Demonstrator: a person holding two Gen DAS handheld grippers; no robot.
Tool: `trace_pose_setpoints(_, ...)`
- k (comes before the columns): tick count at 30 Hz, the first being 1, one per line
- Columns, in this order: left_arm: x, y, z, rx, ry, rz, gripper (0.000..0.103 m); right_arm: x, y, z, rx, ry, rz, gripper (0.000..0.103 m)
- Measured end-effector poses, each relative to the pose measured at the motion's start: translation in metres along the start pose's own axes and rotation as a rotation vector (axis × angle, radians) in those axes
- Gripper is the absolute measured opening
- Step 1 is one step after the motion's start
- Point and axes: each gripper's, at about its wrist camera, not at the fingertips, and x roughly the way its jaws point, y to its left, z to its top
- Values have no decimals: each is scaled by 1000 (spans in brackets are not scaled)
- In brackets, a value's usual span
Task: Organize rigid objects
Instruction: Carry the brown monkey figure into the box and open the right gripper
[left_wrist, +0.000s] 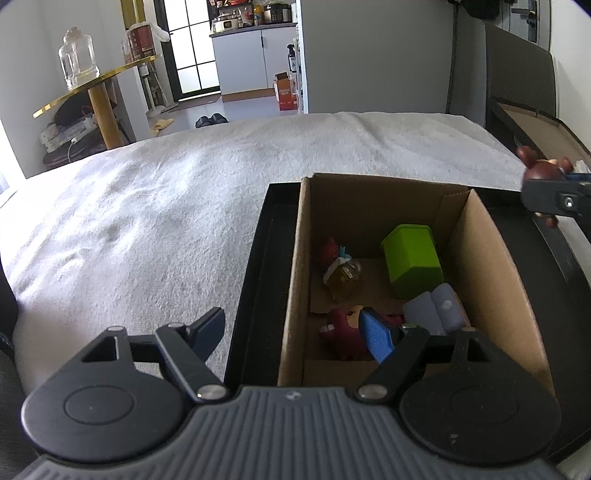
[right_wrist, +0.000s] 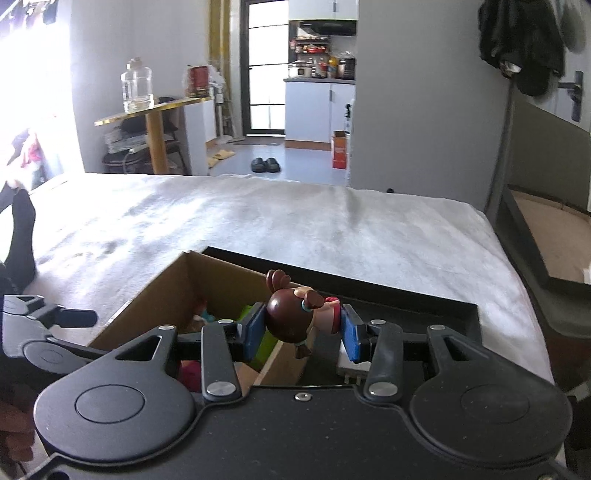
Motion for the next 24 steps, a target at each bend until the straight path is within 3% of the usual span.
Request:
trace_pose_setpoints(10,2,4,-1,-13,5,-10,65,21,23,2,-31,43,36,42)
trace_pose_setpoints(18,5,14,-1,-53,18,-15,39,38,41,5,-39,79,74,43)
trace_pose_setpoints(24,6,17,-1,-72,24,-39,27,49,52,8,-53,84,94,43)
